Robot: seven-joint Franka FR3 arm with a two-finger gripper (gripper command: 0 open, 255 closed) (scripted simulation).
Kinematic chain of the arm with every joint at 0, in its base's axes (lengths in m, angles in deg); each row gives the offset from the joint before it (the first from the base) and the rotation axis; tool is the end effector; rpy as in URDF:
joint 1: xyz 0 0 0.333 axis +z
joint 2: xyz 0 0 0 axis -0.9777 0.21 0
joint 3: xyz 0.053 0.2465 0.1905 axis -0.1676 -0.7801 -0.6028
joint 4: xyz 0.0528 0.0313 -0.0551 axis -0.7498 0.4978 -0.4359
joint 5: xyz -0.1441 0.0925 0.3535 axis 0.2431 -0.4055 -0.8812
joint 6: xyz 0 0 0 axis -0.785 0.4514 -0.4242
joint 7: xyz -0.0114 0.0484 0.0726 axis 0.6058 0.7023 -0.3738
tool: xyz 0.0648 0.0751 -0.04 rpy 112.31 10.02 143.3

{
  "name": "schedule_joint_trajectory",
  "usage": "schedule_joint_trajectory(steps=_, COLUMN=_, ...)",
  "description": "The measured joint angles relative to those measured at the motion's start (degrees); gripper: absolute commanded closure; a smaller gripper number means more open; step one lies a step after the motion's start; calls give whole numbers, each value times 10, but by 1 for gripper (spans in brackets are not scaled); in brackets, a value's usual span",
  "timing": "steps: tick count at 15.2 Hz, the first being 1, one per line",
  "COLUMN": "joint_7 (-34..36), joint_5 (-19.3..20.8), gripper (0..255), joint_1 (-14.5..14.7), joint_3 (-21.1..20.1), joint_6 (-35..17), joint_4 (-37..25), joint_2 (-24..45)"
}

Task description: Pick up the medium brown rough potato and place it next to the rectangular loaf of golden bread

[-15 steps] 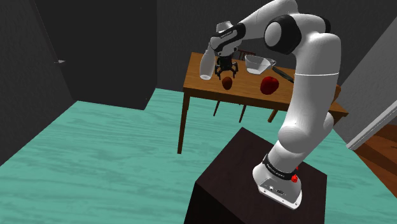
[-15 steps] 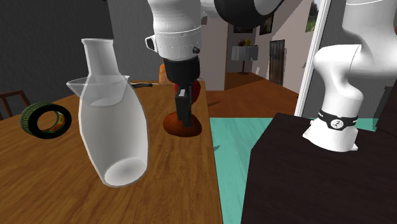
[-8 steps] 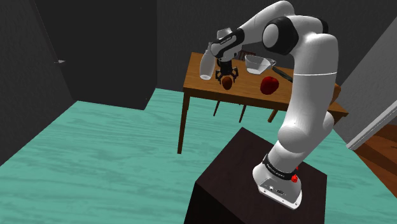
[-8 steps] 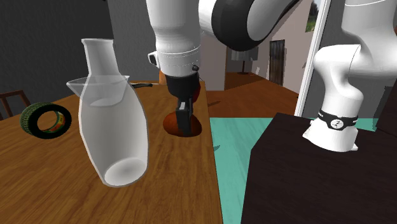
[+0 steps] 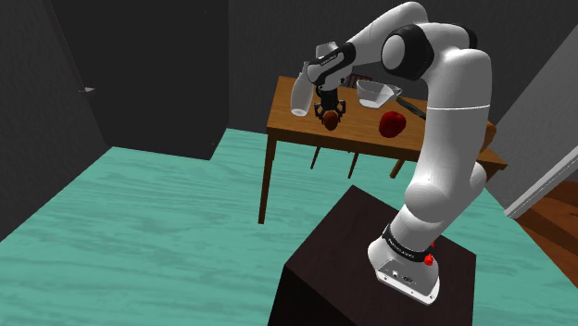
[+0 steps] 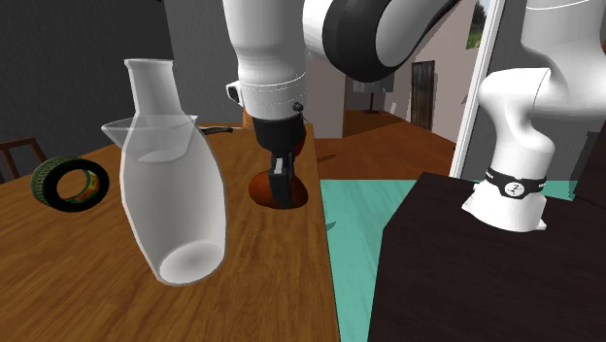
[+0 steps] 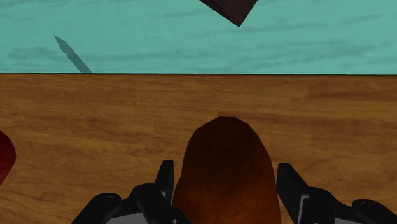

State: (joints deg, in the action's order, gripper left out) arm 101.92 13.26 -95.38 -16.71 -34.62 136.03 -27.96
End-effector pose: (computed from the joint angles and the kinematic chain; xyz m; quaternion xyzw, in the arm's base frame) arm 0.5311 -0.3518 0.3235 0.8687 -0.4678 -0.0967 0.1311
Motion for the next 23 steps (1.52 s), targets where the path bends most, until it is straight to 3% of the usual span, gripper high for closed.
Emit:
schedule_joint_trajectory(steps=10, joint_7=-1, joint_5=0, gripper=255, joint_1=0, joint_3=0, joint_6=3, joint_4=-2, joint_2=-1)
schedule_joint_trajectory(steps=23, joint_7=-13, joint_5=5, gripper=255, joint_1=5, joint_3=4, joint_6=82, joint_4=-42, joint_2=-42)
